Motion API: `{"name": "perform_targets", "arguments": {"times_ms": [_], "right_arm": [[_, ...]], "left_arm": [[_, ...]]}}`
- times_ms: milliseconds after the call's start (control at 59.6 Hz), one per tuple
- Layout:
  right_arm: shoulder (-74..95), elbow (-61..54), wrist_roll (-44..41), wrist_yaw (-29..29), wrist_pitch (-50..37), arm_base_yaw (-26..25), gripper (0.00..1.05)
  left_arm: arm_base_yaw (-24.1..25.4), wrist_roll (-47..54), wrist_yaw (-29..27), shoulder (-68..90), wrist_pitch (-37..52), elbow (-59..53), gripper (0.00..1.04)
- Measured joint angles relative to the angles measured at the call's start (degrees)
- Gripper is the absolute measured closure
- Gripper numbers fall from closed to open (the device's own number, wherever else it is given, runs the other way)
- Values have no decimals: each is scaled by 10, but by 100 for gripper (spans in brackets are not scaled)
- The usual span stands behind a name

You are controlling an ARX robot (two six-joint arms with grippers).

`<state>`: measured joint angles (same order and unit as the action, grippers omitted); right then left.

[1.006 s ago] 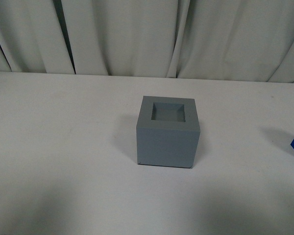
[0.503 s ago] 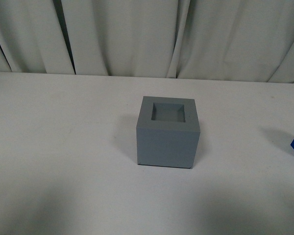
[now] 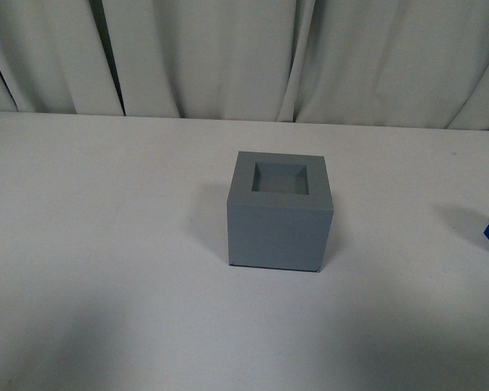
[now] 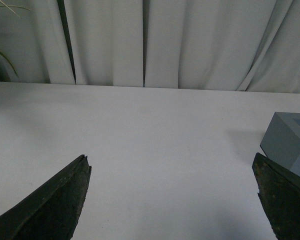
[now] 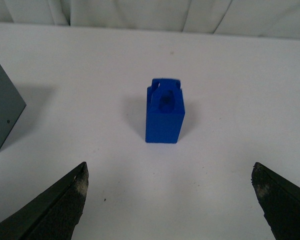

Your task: Insert blue part into gray base

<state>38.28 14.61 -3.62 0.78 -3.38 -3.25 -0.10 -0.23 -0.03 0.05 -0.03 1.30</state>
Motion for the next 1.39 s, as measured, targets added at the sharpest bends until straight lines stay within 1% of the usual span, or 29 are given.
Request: {"name": "perform_targets", "arguments": {"times_ms": [117, 285, 470, 553, 604, 688, 855, 1392], "right_arm": [[127, 79, 4, -6, 21, 6, 9], [235, 178, 6, -1, 81, 1, 9], [320, 275, 8, 17, 153, -14, 9], [359, 324, 5, 19, 178, -31, 9], [383, 351, 4, 31, 202, -41, 9], [417, 378, 3, 39, 216, -48, 9], [462, 401, -4, 25, 214, -47, 9], [544, 422, 4, 5, 193, -23, 9]], "left_arm": [[0, 0, 0, 0, 0, 0, 6], [0, 0, 0, 0, 0, 0, 6], [0, 0, 0, 0, 0, 0, 6], [0, 0, 0, 0, 0, 0, 6], [0, 0, 0, 0, 0, 0, 6], [0, 0, 0, 0, 0, 0, 6], [0, 0, 0, 0, 0, 0, 6], [0, 0, 0, 0, 0, 0, 6]]}}
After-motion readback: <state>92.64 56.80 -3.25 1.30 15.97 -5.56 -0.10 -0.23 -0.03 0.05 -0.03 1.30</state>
